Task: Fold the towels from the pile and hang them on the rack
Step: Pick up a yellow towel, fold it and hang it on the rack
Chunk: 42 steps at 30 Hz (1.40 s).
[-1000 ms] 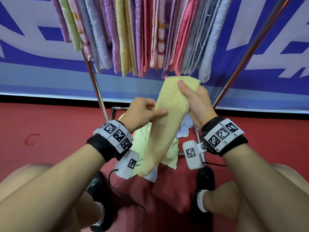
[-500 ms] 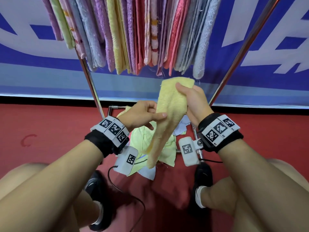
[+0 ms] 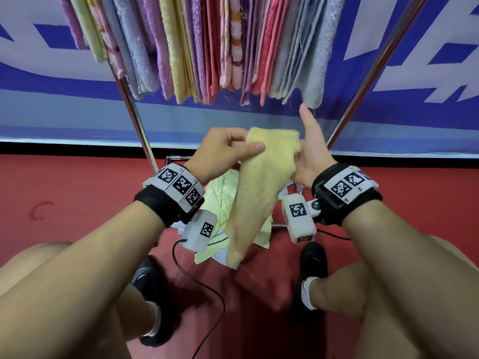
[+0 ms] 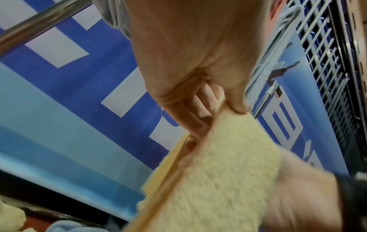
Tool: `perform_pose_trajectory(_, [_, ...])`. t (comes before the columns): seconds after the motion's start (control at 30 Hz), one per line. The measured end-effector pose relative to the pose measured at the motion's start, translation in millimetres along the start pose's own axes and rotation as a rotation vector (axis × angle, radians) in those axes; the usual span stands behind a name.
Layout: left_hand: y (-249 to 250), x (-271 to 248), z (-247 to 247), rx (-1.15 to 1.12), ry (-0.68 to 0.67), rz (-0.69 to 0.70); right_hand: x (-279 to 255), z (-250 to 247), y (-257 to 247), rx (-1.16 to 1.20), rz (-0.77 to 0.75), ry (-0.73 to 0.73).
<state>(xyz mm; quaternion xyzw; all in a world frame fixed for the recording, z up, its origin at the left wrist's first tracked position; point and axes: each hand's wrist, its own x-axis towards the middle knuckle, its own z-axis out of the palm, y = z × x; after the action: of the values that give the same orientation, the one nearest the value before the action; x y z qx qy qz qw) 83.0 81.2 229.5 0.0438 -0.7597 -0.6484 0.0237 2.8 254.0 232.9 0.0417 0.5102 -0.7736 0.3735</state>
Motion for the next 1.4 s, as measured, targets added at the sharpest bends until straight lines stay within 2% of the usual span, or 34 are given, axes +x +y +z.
perform_pose_trajectory(0.1, [2, 5, -7, -0.052, 0.203, 0.016, -5, 5, 28, 0.022, 0.146, -0.143])
perform_pose_trajectory(0.17, [-1, 9, -15, -0.021, 0.316, 0.009, -3, 11, 42, -0.087, 0.093, -0.12])
perform_pose_trajectory(0.23, [-3, 12, -20, -0.014, 0.337, -0.014, 1, 15, 50, -0.239, -0.038, -0.079])
perform_pose_trajectory(0.43, [6, 11, -27, -0.099, 0.072, -0.147, 16, 18, 35, -0.293, -0.329, 0.12])
perform_pose_trajectory(0.57, [9, 8, -23, -0.085, -0.134, -0.124, 19, 24, 20, -0.405, -0.456, 0.196])
perform_pose_trajectory(0.63, [10, 10, -19, -0.081, -0.159, -0.096, 18, 25, 11, -0.508, -0.496, 0.202])
perform_pose_trajectory(0.73, [15, 12, -13, -0.125, -0.052, -0.037, 16, 27, -8, -0.585, -0.48, 0.163])
perform_pose_trajectory(0.87, [23, 13, -2, -0.153, 0.089, 0.007, 8, 26, -13, -0.427, -0.328, 0.117])
perform_pose_trajectory(1.0, [34, 11, -8, 0.224, 0.145, -0.033, 3, 29, -9, -0.385, -0.215, 0.138])
perform_pose_trajectory(1.07, [46, 9, -13, 0.411, 0.232, 0.018, -8, 38, -27, -0.49, -0.208, 0.108])
perform_pose_trajectory(1.13, [63, 7, -15, 0.496, 0.313, 0.087, -22, 50, -52, -0.597, -0.23, 0.073])
perform_pose_trajectory(1.3, [121, 13, -13, 0.324, 0.477, 0.168, -57, 81, -112, -0.762, -0.35, 0.096])
perform_pose_trajectory(1.33, [133, 13, -12, 0.304, 0.481, 0.215, -65, 85, -123, -0.795, -0.367, 0.086])
perform_pose_trajectory(1.4, [162, 8, -8, 0.255, 0.387, 0.315, -83, 92, -146, -0.884, -0.374, 0.033])
